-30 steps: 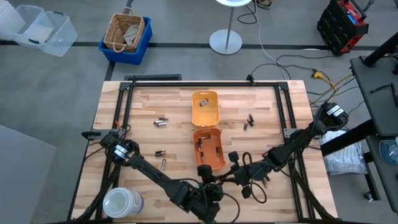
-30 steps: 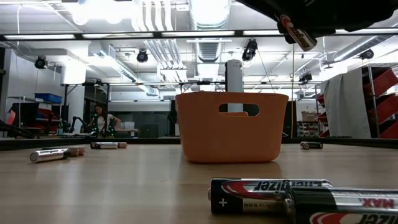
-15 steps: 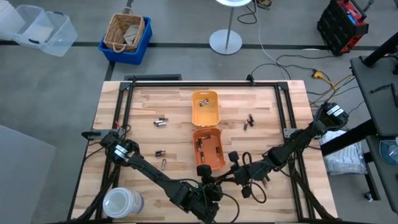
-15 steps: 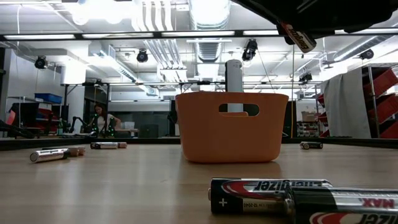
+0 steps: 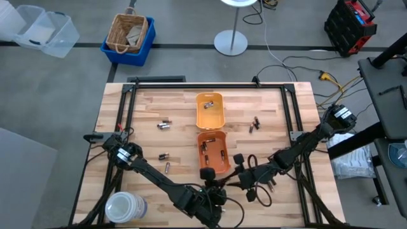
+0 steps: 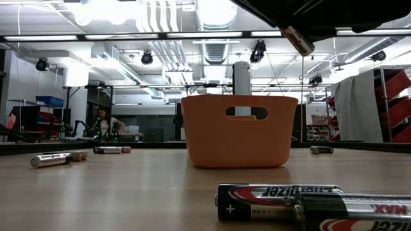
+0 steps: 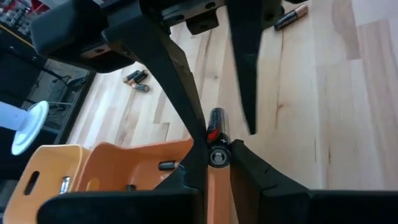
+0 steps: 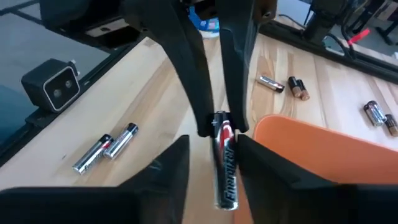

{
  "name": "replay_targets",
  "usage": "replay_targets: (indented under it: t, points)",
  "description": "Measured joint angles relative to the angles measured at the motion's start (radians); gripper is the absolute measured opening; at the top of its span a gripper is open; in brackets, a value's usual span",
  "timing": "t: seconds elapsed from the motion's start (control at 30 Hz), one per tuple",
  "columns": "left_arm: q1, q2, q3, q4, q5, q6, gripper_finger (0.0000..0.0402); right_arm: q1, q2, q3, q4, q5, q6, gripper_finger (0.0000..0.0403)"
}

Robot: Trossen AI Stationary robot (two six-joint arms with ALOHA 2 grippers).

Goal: Sort batteries
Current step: Put the silver battery into the yellow bin

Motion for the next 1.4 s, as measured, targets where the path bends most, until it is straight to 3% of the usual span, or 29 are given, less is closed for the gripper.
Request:
replay_targets:
  t: [0.2,0.33,0.5,0.63,0.93,1.17,1.4]
  points:
    - [0.001,0.000,0.085,-0.231,-0.023,-0.042,0.0022,0.000,-0.046,0.002,-0.046,0.044,0.010,0.0171]
    - [0.010,-0.003,0.136,-0.457,-0.038,-0.115,0.0022,-0.015,-0.127,0.008,-0.237,0.143,0.100,0.0181]
    - [0.040,-0.017,0.167,-0.696,-0.033,-0.187,0.0022,-0.104,-0.226,0.012,-0.491,0.184,0.279,0.0167]
    - [0.088,-0.043,0.159,-0.766,-0.029,-0.166,0.0021,-0.206,-0.254,-0.008,-0.582,0.177,0.314,0.0136]
    - [0.223,-0.126,0.076,-0.768,-0.020,0.013,0.0021,-0.378,-0.145,-0.093,-0.531,0.028,0.304,0.0018]
    - [0.280,-0.291,-0.099,-0.665,-0.020,0.024,0.0021,-0.367,-0.008,-0.147,-0.213,-0.094,0.293,0.0010]
    - [0.289,-0.497,-0.356,-0.326,0.046,0.145,0.0021,-0.347,0.093,-0.104,-0.160,-0.118,0.283,0.0009]
